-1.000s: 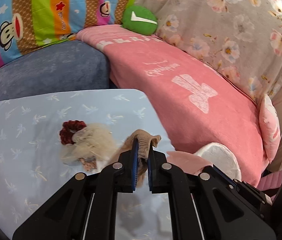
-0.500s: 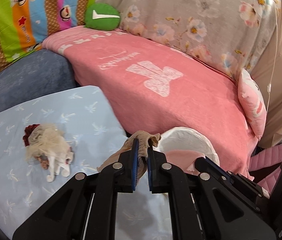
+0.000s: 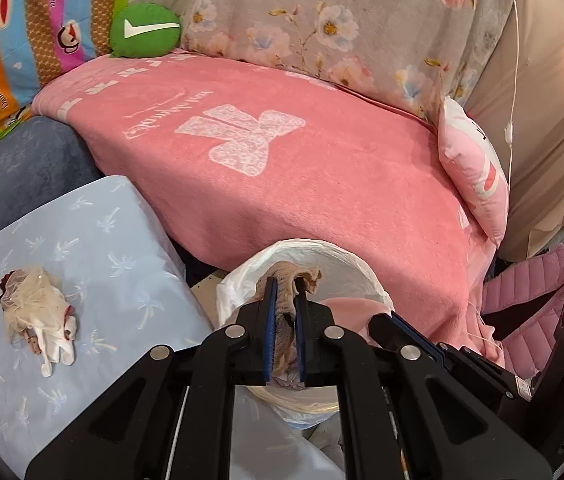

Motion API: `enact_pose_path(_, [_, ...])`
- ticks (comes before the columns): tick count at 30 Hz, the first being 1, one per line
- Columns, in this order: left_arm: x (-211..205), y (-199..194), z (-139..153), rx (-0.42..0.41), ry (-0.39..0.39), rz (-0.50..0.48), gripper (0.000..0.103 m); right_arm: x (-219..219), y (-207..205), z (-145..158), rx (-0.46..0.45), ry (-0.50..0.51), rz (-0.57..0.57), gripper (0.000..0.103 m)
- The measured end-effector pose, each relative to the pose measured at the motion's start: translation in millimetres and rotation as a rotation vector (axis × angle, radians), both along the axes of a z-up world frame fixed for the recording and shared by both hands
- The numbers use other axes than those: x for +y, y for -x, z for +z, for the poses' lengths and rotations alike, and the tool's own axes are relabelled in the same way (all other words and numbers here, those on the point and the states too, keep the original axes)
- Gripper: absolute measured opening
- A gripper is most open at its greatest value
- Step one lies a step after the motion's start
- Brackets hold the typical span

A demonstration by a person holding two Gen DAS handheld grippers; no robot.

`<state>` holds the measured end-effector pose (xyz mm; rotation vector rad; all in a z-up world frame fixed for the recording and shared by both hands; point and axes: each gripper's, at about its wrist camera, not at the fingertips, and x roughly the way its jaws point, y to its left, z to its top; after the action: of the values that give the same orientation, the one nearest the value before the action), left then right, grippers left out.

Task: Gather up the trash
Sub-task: 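Carry the tan sock and pink cloth with both grippers over the bin, then open both grippers over the bin to drop the sock and cloth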

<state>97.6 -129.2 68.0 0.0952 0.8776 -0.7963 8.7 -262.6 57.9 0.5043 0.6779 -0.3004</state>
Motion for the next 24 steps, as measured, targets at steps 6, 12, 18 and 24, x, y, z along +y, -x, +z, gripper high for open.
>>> enact_pose_path(6, [-16.3, 2.9, -0.5, -0.004, -0.008, -0.027, 0.009, -13.5, 3.1, -3.8, 0.007, -0.007, -0.022, 0.001])
enact_pose_path(12, [-23.1, 5.0, -2.3, -0.017, -0.007, -0.028, 0.052, -21.0, 5.4, -8.4, 0.002, -0.026, -0.044, 0.012])
enact_pose_path(18, [-14.6, 2.9, -0.1, -0.05, -0.005, 0.023, 0.069, -19.7, 6.2, -7.8, 0.0, -0.018, -0.046, 0.027])
enact_pose_path(24, [-4.3, -2.0, -2.4, -0.057, -0.012, 0.057, 0.069, -11.9, 1.7, -7.2, 0.01, -0.006, -0.026, 0.035])
